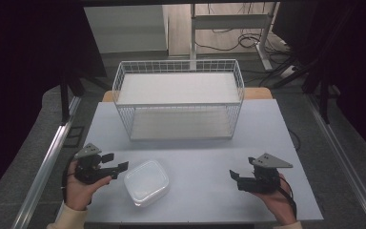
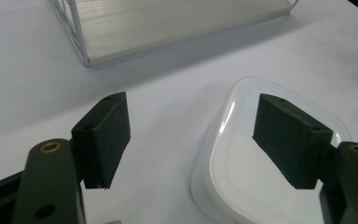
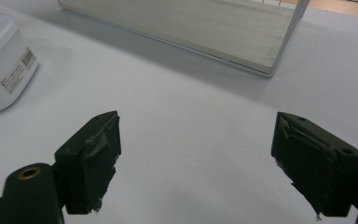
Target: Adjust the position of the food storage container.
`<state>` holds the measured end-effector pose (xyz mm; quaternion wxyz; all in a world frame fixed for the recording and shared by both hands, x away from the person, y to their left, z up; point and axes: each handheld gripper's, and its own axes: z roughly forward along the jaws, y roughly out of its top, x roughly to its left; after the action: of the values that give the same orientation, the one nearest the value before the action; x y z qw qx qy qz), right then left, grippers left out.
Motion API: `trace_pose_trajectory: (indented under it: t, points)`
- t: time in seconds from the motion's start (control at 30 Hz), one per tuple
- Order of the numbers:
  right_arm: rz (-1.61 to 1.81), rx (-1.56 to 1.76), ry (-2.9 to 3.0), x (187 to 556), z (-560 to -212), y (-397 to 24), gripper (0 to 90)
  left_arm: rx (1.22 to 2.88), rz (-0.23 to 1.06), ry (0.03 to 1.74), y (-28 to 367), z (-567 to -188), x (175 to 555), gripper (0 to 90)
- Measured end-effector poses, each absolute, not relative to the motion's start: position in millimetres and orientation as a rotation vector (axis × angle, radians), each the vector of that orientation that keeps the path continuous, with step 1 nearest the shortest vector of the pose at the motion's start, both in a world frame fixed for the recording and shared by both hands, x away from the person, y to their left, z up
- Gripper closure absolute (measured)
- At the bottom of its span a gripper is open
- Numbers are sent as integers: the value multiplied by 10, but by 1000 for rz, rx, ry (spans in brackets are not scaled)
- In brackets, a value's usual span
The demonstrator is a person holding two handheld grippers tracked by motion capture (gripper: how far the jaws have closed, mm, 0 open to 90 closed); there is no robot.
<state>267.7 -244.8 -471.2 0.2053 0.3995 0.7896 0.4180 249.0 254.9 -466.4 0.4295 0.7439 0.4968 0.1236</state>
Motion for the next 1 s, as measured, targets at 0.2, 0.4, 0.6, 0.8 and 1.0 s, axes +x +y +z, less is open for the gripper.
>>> trace_pose_trajectory:
  t: [0.2,0.4,0.6,0.8,1.0]
  points:
    - [1162,1141,2205,2684,-4720,-2465,185,1864,306,1240,2539,-4666,2491,264]
    - [1139,1137,2219,2685,-4736,-2444,186,1861,306,1234,2555,-4639,2479,265]
    - [1135,1139,2215,2689,-4729,-2455,189,1863,317,1234,2630,-4593,2475,274]
    - [1135,1142,2207,2680,-4704,-2463,189,1850,309,1229,2794,-4482,2393,325]
    - [1131,1142,2191,2673,-4696,-2457,189,1910,300,1203,2800,-4450,2329,392]
